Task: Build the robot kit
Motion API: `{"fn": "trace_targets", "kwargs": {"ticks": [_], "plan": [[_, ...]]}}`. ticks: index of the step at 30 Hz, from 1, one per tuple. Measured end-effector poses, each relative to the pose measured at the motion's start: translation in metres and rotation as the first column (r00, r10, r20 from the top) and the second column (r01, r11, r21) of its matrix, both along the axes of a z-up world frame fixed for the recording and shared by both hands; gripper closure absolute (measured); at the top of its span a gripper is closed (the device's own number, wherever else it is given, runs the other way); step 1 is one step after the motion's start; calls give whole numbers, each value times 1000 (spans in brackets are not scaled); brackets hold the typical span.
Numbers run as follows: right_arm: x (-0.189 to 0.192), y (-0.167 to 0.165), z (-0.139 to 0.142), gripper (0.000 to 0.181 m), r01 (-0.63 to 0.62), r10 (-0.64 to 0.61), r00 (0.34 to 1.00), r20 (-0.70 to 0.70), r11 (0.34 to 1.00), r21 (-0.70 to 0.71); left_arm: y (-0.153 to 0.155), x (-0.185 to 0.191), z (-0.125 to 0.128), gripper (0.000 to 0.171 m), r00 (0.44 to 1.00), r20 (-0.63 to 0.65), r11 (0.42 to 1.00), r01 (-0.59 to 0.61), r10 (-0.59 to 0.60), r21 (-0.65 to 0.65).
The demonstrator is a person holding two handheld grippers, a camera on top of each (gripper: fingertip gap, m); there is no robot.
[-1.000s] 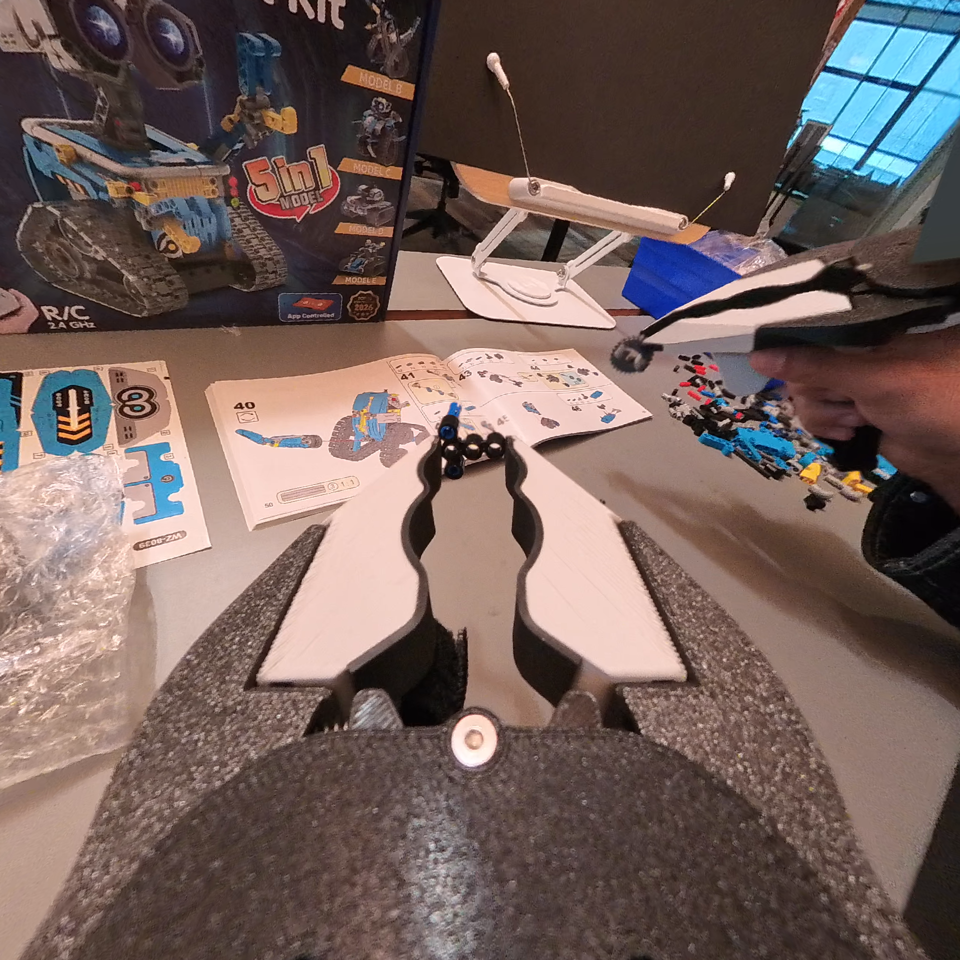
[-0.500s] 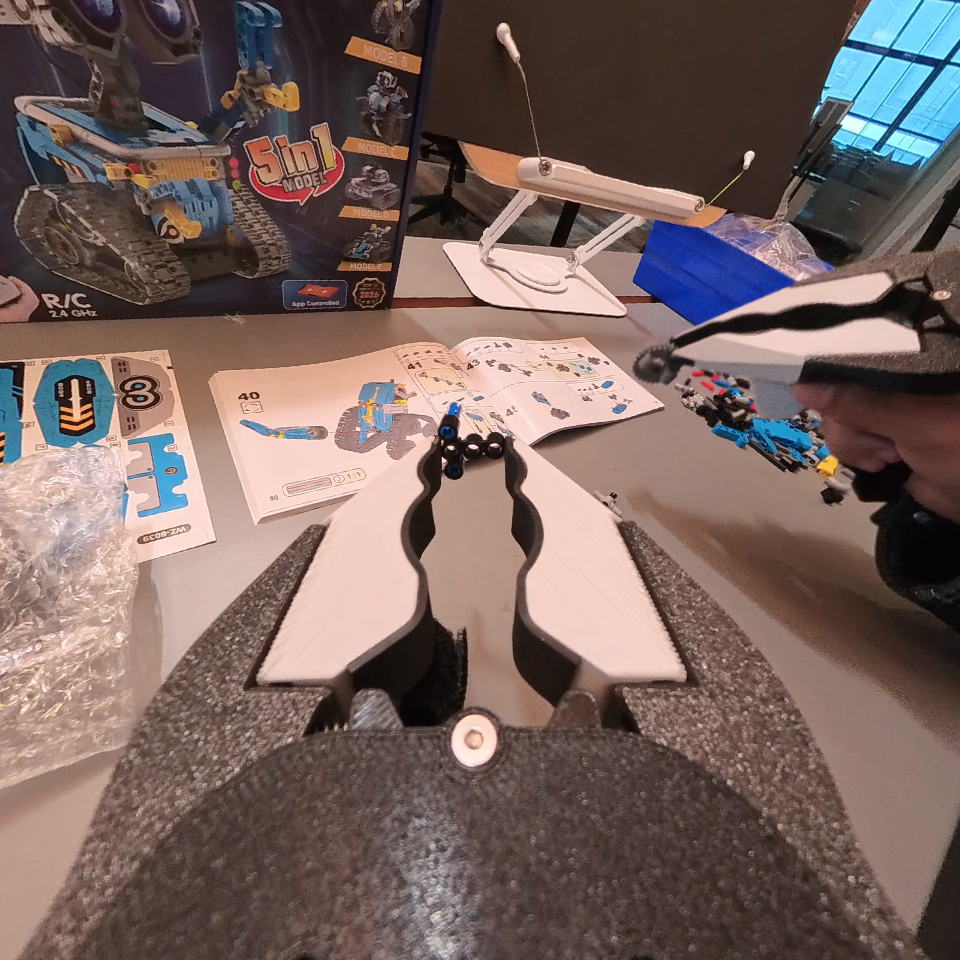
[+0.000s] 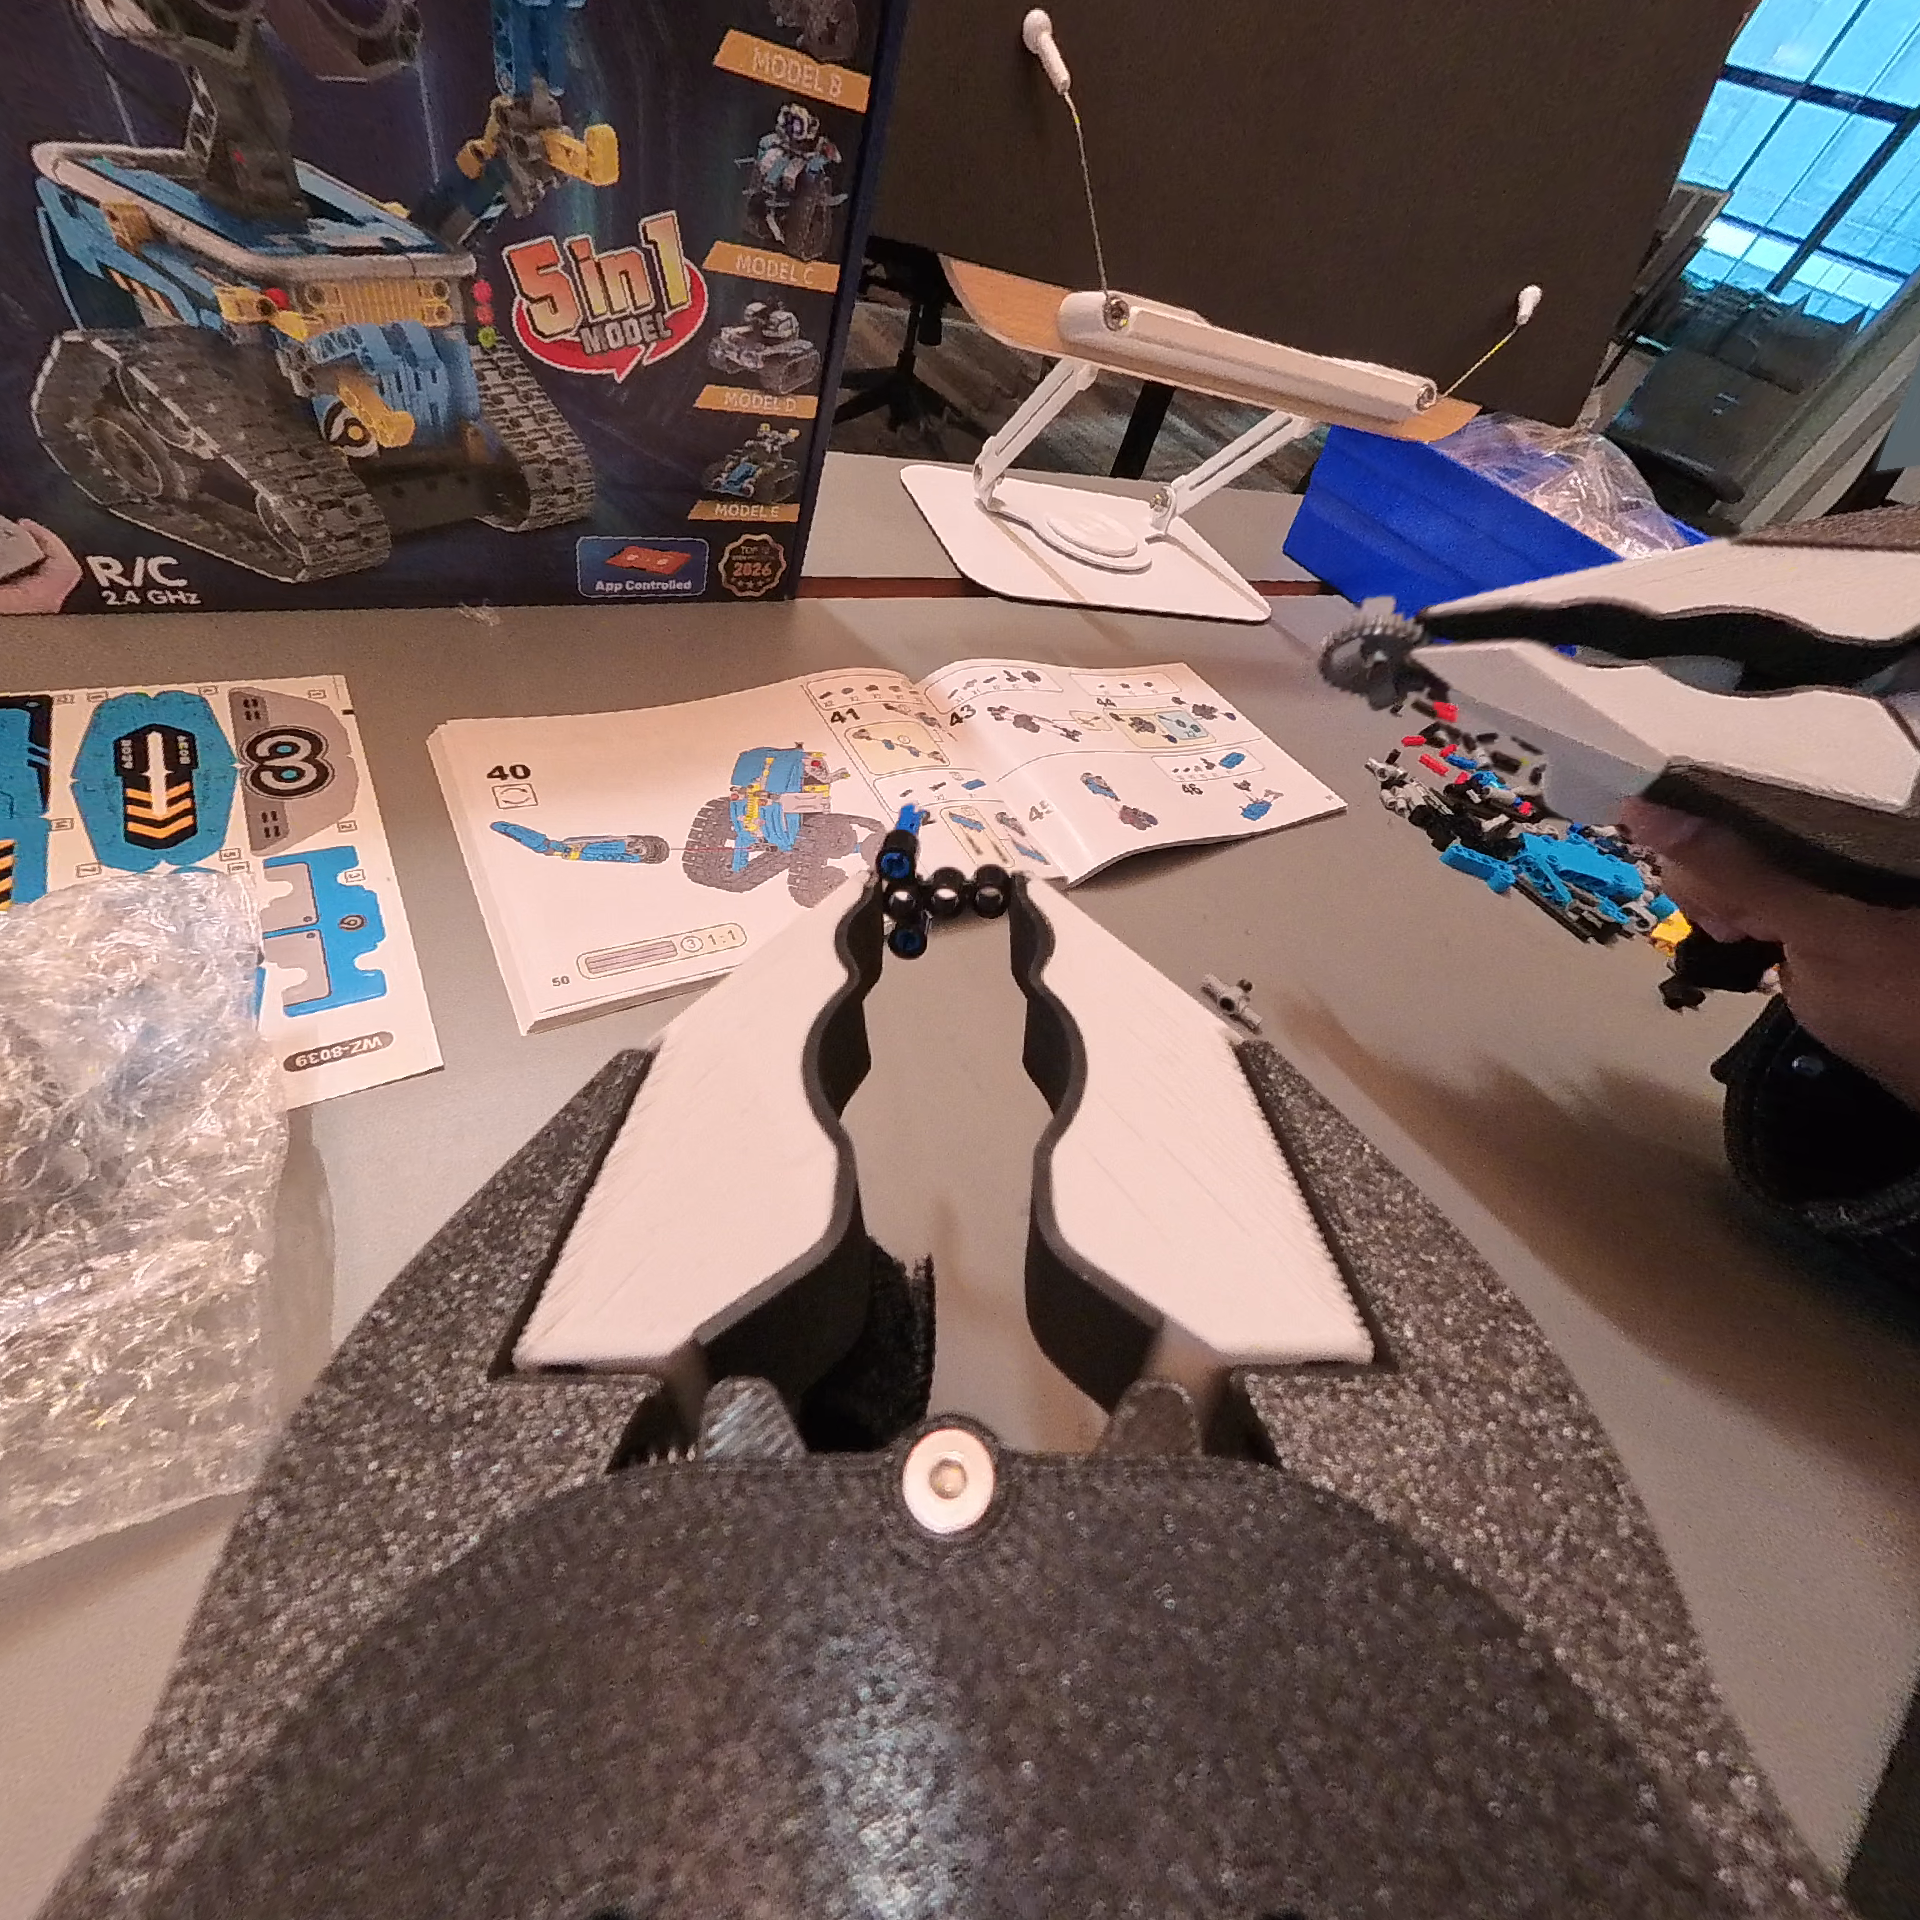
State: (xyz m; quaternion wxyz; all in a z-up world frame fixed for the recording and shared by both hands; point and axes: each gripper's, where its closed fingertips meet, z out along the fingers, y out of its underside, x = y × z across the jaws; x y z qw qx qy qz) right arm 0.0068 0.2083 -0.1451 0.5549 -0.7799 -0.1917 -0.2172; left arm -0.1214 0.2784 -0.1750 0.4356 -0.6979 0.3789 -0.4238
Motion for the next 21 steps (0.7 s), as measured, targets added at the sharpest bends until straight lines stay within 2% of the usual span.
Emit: {"fn": "trace_targets", "kwargs": {"ticks": [6, 10, 14, 19, 21], "plan": [[0, 0, 4, 176, -7, 6, 999, 36, 1000, 29, 2, 0, -2, 148, 1000, 6, 1000, -3, 3, -24], [2, 0, 1, 176, -8, 8, 1000, -23, 1000, 30, 2, 0, -2, 148, 1000, 9, 1000, 1, -1, -31], [8, -1, 3, 176, -6, 18, 983, -185, 998, 62, 2, 0, -1, 148, 1000, 11, 1000, 0, 0, -27], [10, -5, 16, 176, -13, 73, 894, -442, 991, 136, 2, -1, 1, 148, 1000, 18, 1000, -2, 2, -24], [12, -6, 18, 176, -8, 80, 870, -487, 989, 148, 1, -1, 2, 148, 1000, 18, 1000, -2, 2, -22]]}}
